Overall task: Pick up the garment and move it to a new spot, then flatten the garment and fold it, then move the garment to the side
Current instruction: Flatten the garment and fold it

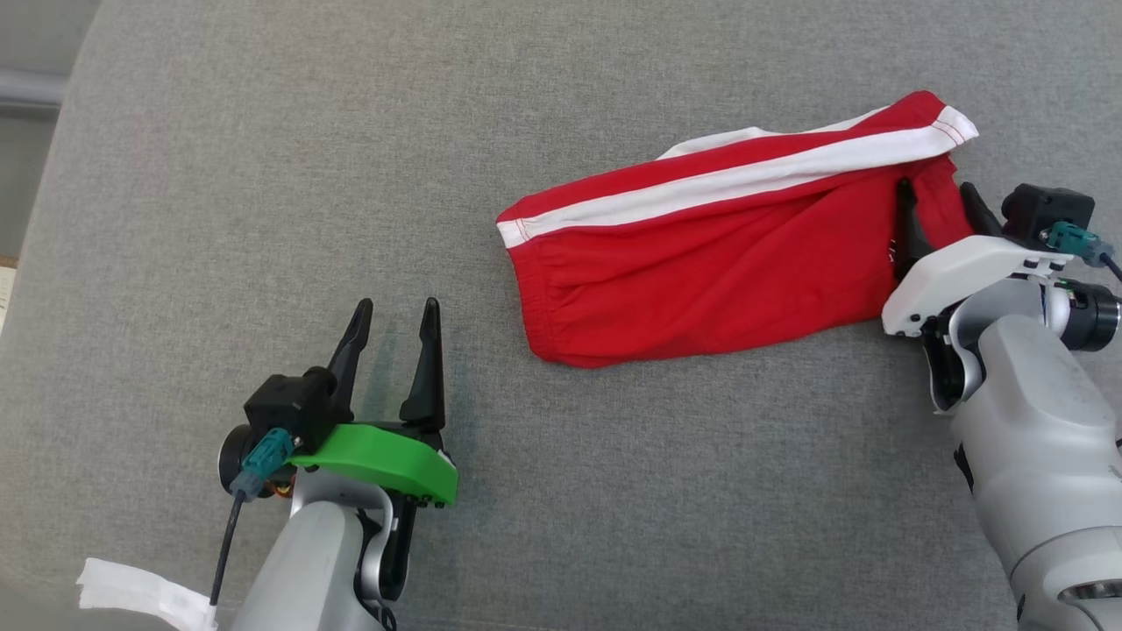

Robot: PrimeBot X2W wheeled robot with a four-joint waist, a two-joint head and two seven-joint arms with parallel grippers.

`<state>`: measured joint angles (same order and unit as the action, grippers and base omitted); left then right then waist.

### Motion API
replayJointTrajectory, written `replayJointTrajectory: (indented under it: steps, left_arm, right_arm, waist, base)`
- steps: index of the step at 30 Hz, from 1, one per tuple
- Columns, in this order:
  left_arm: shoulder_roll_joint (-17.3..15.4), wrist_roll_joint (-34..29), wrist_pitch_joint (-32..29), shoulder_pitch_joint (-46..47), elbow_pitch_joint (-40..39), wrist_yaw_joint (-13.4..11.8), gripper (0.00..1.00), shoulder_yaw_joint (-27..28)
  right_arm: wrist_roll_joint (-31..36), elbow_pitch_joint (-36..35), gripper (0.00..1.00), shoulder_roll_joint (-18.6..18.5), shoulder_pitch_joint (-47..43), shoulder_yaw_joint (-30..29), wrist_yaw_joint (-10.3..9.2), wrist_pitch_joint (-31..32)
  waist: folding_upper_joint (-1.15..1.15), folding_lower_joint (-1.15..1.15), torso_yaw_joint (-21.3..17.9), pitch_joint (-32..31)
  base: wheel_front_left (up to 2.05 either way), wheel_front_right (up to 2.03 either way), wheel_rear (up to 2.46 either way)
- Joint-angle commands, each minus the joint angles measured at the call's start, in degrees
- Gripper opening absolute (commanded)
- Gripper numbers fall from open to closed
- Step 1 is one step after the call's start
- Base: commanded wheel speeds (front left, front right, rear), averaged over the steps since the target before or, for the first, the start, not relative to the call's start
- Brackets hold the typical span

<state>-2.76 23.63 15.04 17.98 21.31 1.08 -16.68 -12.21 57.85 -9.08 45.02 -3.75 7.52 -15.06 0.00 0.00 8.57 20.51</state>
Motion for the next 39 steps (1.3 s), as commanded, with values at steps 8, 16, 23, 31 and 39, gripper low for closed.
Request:
replayJointTrajectory:
  steps: [8, 16, 23, 31, 39]
  left_arm:
    - [-0.3, -0.8, 0.2, -1.5, 0.7, 0.3, 1.00, 0.5]
    - [-0.3, -1.3, 0.2, -3.4, 1.4, 0.8, 1.00, 1.0]
    - [-0.3, -1.2, 0.2, -6.6, 2.1, 1.2, 1.00, 1.4]
    - [-0.3, -0.6, 0.2, -8.5, 2.3, 1.5, 1.00, 0.4]
    - [-0.3, -0.1, 0.2, -9.1, 2.0, 1.1, 1.00, -0.6]
  right_arm:
    - [-1.0, 3.5, 0.00, 1.0, -2.8, -0.9, -0.08, 0.0]
    - [-4.6, -2.4, 0.00, 2.3, -9.1, -2.9, -0.09, 0.0]
    - [-7.4, -8.8, 0.00, 3.0, -15.5, -1.3, -0.09, -0.1]
    - [-7.9, -20.4, 0.00, 3.5, -15.3, 6.8, -0.07, -0.1]
    - [-11.1, -24.1, 0.00, 4.5, -13.9, 23.5, -0.06, -0.1]
  waist:
    - [0.00, 0.00, -0.4, -1.3]
    - [0.00, 0.00, -2.8, -5.4]
    - [0.00, 0.00, -5.1, -9.7]
    - [0.00, 0.00, -4.3, -11.6]
    - [0.00, 0.00, -0.6, -12.2]
  base:
    - [0.00, 0.00, 0.00]
    - [0.00, 0.00, 0.00]
    - [0.00, 0.00, 0.00]
    - [0.00, 0.00, 0.00]
    - [0.00, 0.00, 0.00]
